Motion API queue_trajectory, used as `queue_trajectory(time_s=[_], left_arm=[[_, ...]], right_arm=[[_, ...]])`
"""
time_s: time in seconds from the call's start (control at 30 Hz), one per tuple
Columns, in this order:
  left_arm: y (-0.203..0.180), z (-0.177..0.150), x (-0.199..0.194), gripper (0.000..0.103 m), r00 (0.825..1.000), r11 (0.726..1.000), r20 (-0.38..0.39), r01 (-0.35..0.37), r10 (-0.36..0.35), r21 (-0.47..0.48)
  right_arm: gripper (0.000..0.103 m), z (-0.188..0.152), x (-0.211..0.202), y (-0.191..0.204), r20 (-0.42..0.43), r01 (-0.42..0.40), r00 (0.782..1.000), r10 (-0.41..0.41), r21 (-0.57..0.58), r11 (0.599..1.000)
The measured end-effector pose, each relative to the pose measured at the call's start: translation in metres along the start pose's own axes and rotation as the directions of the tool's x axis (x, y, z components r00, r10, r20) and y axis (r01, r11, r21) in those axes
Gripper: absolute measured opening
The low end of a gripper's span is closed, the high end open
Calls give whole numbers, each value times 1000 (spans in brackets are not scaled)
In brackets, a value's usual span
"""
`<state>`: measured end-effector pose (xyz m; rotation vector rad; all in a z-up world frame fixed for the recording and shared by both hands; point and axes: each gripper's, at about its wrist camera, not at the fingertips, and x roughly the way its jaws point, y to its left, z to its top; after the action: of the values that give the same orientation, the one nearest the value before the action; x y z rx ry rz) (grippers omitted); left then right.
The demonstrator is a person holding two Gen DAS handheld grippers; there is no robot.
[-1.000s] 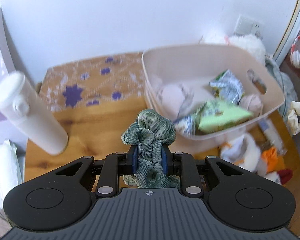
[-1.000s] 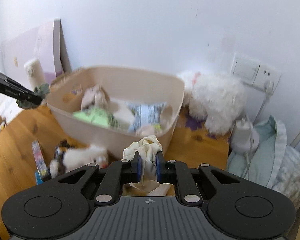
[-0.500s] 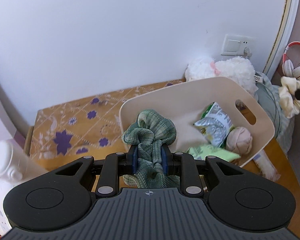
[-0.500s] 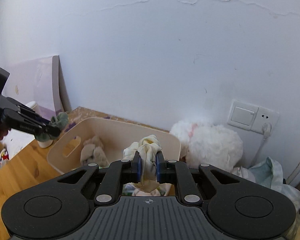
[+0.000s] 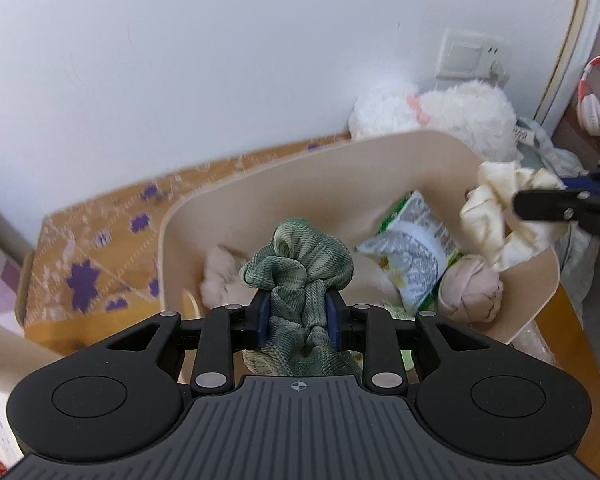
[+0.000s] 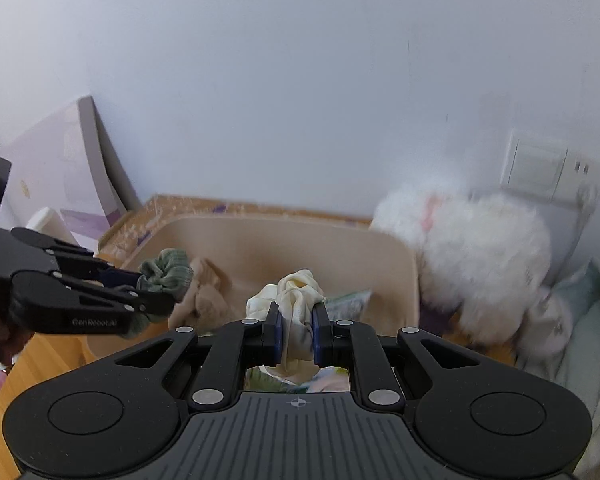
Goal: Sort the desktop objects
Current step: 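Carry both scrunchies over the basket and lower them inside, then grasp the colorful candy stick with the left tool while the right tool grasps the white bagged item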
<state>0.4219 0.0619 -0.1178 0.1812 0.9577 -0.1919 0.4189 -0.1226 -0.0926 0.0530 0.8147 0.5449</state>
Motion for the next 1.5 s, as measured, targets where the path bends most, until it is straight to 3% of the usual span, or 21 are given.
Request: queue_trajectory(time_s=[0.27,0.33,0.4,0.47,0.8,0.97,1.13,1.33,1.5], left_arm=[[-8,-17,23,32,998,1000,-59,-26,27,12],[-7,-21,26,48,997,999,-60,-43,44,13],[-4,-24,26,63,997,999,-58,-43,44,9],[-1,-25,23,70,998,999,-48,-41,42,8],[23,-27,-18,73,998,999,49,27,-26,-23],[37,-48,-41,77,997,999,58,45,-46,11],[43,-78,-44,78,998,993,-11,62,-61,104],[35,-123,-39,78,992,947,-93,106,-81,305],[22,-154,-29,78,987,878,-153,117,-50,465]], right_arm=[[15,-14,31,11,-93,35,995,-31,34,999],[23,-19,37,12,-104,52,993,-48,39,998],[43,-21,39,11,-102,67,993,-62,47,997],[52,-24,35,9,-88,76,993,-73,39,996],[87,-23,-15,-7,24,32,999,-33,38,999],[94,-33,-44,-22,33,26,999,-27,26,999],[97,-56,-59,-36,-12,68,998,-68,-15,998],[97,-87,-63,-54,-68,113,992,-110,35,993],[98,-112,-54,-59,-134,148,981,-141,46,988]])
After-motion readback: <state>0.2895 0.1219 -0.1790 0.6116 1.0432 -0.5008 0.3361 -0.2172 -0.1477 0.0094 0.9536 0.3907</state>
